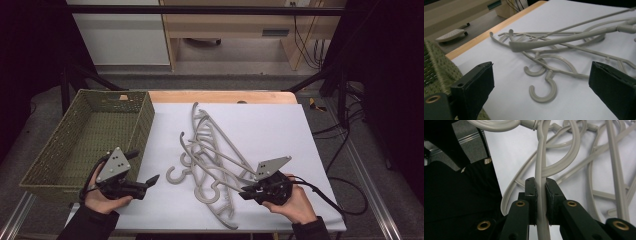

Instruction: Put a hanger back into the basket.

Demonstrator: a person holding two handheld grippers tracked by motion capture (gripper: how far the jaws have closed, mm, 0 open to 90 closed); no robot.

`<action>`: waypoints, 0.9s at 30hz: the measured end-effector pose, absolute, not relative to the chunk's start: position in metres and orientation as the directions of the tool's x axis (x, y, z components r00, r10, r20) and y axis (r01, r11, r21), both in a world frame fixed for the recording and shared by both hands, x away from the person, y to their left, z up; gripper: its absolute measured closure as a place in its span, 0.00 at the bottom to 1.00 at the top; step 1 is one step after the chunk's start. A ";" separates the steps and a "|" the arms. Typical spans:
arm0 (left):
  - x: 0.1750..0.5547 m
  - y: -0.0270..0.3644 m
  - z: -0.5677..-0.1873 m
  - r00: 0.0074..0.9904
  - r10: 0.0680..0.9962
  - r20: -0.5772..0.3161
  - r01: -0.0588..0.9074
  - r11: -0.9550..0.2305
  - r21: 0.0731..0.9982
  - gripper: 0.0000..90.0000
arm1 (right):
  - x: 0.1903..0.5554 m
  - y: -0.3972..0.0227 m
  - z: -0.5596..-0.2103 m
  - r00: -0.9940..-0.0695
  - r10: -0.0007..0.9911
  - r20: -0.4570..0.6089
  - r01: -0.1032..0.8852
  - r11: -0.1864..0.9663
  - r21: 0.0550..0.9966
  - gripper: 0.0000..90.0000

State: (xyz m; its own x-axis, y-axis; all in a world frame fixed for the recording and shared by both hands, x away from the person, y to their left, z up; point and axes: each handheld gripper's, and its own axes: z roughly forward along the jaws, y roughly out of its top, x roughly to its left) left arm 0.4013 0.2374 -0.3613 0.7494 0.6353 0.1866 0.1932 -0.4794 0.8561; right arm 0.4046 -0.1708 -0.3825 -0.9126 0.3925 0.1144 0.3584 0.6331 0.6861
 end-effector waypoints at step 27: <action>0.387 0.170 -0.389 0.826 0.244 0.508 -0.104 -0.820 0.563 0.32 | 0.394 -0.141 -0.376 -0.967 0.200 0.156 0.251 0.666 0.702 0.91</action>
State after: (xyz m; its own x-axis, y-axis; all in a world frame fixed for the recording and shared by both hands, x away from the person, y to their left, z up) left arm 0.3868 0.1701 -0.3894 0.8261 0.2444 0.5078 -0.1038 -0.8196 0.5634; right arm 0.3945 -0.1414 -0.3756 -0.9673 0.1998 0.1561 0.2509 0.6661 0.7024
